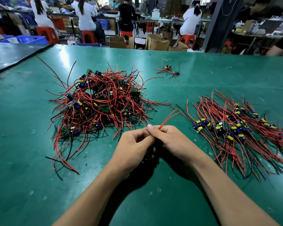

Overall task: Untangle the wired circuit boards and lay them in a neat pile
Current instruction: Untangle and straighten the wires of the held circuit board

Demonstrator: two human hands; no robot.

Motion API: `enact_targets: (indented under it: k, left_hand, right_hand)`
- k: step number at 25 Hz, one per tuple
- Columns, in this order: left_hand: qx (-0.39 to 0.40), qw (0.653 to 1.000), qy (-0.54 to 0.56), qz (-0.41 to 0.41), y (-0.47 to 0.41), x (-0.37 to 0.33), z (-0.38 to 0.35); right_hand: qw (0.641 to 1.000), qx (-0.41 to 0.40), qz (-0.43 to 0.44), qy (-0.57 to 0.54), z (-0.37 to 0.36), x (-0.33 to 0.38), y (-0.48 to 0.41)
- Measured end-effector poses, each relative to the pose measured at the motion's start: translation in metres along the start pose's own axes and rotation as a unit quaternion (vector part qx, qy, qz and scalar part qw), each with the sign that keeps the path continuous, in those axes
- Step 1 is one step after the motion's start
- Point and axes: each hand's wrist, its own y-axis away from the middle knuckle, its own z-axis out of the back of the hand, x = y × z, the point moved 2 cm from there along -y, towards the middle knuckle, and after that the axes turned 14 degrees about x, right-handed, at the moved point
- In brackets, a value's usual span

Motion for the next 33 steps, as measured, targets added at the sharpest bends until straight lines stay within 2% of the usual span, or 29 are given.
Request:
enact_targets:
  k: [3,6,9,13,15,19,20,25,29,31,33]
  left_hand:
    - [-0.014,1.000,-0.015,0.000,-0.001,0.001,-0.001]
    - [0.000,0.999,-0.031,0.008,-0.001,-0.001,-0.001]
    - [0.013,0.998,-0.055,0.011,-0.001,-0.002,0.000]
    - [0.013,0.998,-0.054,0.014,-0.001,-0.001,0.002]
    - [0.006,0.999,-0.044,0.012,0.000,-0.001,0.003]
    - [0.003,1.000,-0.021,0.012,-0.001,0.000,0.002]
    - [0.005,1.000,-0.025,0.014,-0.001,0.000,0.002]
    - [0.035,0.997,-0.065,0.024,-0.001,-0.003,0.005]
    - [0.049,0.996,-0.068,0.033,0.000,-0.003,0.006]
    - [0.052,0.996,-0.063,0.039,-0.001,-0.003,0.006]
    - [0.056,0.996,-0.049,0.048,-0.001,-0.003,0.006]
  right_hand:
    - [0.998,-0.032,0.017,0.044,0.005,0.002,-0.002]
    - [0.990,-0.111,0.017,0.081,0.015,0.002,-0.002]
    - [0.979,-0.184,0.028,0.082,0.027,0.003,-0.001]
    - [0.968,-0.239,0.059,0.057,0.027,0.003,-0.004]
    - [0.971,-0.229,0.061,0.024,0.023,0.002,-0.006]
    - [0.996,-0.081,0.022,-0.032,0.006,-0.005,-0.005]
    - [0.997,-0.068,0.020,-0.029,0.005,-0.005,-0.005]
    - [0.980,-0.189,0.027,0.053,0.027,0.001,-0.002]
    - [0.957,-0.259,0.063,0.112,0.033,0.000,-0.001]
    - [0.949,-0.278,0.059,0.134,0.033,0.001,-0.001]
    - [0.952,-0.285,0.033,0.106,0.032,0.003,-0.002]
